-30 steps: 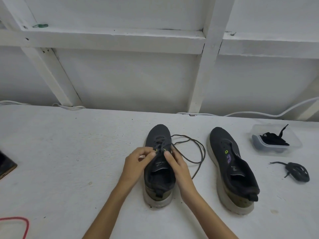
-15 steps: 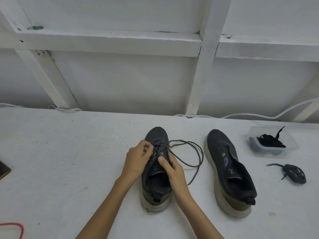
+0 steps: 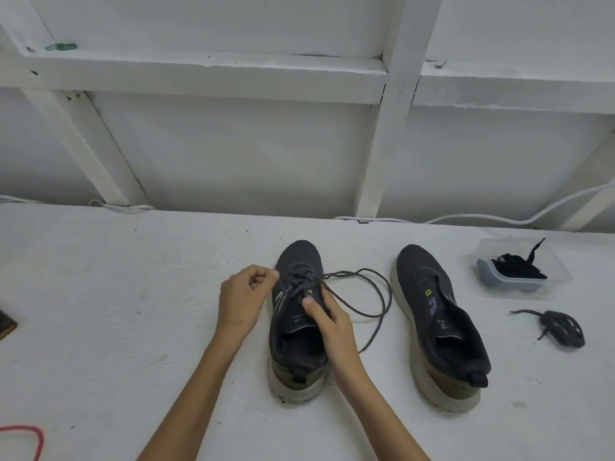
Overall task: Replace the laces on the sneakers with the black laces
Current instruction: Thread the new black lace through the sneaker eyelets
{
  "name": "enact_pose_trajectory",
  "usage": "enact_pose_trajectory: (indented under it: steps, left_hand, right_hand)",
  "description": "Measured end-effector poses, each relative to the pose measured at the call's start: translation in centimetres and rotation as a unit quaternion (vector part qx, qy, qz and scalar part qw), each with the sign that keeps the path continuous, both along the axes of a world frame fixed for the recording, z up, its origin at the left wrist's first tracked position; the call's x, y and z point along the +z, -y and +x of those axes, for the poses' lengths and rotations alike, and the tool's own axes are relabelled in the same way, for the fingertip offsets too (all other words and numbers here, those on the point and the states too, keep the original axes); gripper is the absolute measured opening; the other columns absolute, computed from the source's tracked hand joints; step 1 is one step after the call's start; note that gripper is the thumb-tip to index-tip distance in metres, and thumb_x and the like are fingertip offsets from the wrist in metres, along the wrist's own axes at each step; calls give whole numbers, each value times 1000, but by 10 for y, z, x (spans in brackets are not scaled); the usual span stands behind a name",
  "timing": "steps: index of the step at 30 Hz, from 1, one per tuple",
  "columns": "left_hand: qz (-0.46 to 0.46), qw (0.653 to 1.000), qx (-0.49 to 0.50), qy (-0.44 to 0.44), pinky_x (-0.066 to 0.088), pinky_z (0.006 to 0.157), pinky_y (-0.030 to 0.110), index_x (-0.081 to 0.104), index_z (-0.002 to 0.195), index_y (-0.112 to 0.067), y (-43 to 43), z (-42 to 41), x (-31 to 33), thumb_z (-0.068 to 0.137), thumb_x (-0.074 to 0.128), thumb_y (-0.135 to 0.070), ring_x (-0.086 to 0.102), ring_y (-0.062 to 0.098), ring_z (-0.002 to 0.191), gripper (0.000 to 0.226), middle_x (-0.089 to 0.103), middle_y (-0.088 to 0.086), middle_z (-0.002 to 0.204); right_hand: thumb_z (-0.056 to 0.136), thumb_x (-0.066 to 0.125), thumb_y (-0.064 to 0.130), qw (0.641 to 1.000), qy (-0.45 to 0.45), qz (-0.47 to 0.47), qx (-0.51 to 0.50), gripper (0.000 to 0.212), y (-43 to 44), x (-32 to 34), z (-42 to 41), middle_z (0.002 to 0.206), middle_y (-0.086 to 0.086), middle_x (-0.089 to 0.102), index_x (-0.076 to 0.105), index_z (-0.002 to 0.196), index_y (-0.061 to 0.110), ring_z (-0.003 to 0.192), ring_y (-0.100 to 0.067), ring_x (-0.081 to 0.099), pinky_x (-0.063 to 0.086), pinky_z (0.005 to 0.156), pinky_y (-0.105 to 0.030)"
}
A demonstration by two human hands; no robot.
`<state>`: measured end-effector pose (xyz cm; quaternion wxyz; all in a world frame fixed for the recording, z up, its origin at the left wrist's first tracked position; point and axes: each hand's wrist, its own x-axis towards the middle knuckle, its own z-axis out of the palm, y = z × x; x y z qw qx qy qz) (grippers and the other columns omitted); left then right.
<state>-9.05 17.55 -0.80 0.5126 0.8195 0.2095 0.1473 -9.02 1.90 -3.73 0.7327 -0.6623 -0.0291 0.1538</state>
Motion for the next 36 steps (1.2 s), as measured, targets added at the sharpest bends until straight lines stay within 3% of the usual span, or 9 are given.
enact_pose_trajectory:
  steps: [3, 7, 10, 16, 22, 25, 29, 32, 36]
  left_hand:
    - [-9, 1000, 6, 0, 44, 65, 21, 72, 87, -13, -2, 5, 1, 90, 67, -27, 58, 4, 68, 14, 67, -6, 75]
    - [-42, 998, -39, -26, 42, 58, 18, 71, 75, -16, 7, -6, -3, 87, 69, -35, 52, -3, 50, 23, 65, -9, 63]
    - [2, 996, -78, -30, 44, 57, 16, 71, 69, -20, 7, -12, -6, 83, 74, -35, 52, -1, 52, 21, 62, -11, 57]
    - [-99, 994, 39, 31, 40, 58, 29, 69, 70, -11, -20, 1, 9, 88, 69, -34, 44, 13, 56, 29, 60, -1, 63]
    - [-73, 993, -82, -51, 42, 55, 17, 73, 77, -14, 7, -12, -3, 83, 74, -32, 52, -2, 51, 19, 63, -13, 56]
    - [-68, 997, -19, -8, 40, 59, 25, 69, 72, -16, -1, -7, -4, 86, 71, -26, 48, 7, 54, 18, 56, -15, 50]
    - [-153, 980, 95, 82, 37, 56, 29, 65, 70, -11, -9, -1, 9, 89, 69, -29, 40, 15, 57, 27, 50, 1, 59]
    - [-159, 987, 29, 28, 41, 57, 26, 70, 76, -12, 7, -8, 3, 84, 73, -35, 48, 10, 58, 25, 60, -2, 64]
    - [-69, 997, -32, -17, 45, 61, 21, 70, 70, -16, 16, -10, -9, 81, 76, -30, 57, -1, 57, 20, 67, -14, 61]
  right_hand:
    - [90, 63, 33, 1000, 2, 3, -3, 35, -1, -1, -1, 120, 11, 68, 63, 125, 34, 114, -9, 62, 47, 105, -43]
    - [88, 63, 36, 1000, 1, 1, -9, 38, -1, -1, 0, 120, 8, 69, 63, 126, 32, 113, -12, 63, 47, 104, -45]
    - [85, 63, 39, 1000, -3, 2, -9, 41, -2, -2, 0, 119, 9, 69, 63, 126, 32, 113, -12, 63, 47, 104, -44]
    - [82, 65, 43, 1000, -15, 9, -4, 51, -2, -3, 0, 123, 15, 67, 59, 131, 34, 116, -8, 61, 46, 106, -41]
    - [81, 65, 44, 1000, -17, 10, -2, 48, -3, -5, 1, 121, 7, 69, 62, 127, 35, 114, -14, 63, 46, 105, -45]
    - [77, 66, 47, 1000, -25, 15, -1, 53, -2, -6, 1, 121, 10, 69, 61, 129, 36, 114, -12, 63, 46, 105, -44]
    - [75, 68, 51, 999, -36, 18, -2, 60, -2, -8, 2, 122, 12, 67, 58, 132, 36, 114, -11, 63, 47, 105, -43]
    - [78, 68, 46, 999, -33, 19, 0, 54, -2, -8, 2, 122, 8, 68, 60, 131, 34, 114, -13, 63, 47, 105, -44]
    - [80, 66, 44, 999, -29, 17, -1, 49, -1, -8, 2, 120, 7, 69, 62, 128, 34, 113, -13, 64, 47, 104, -44]
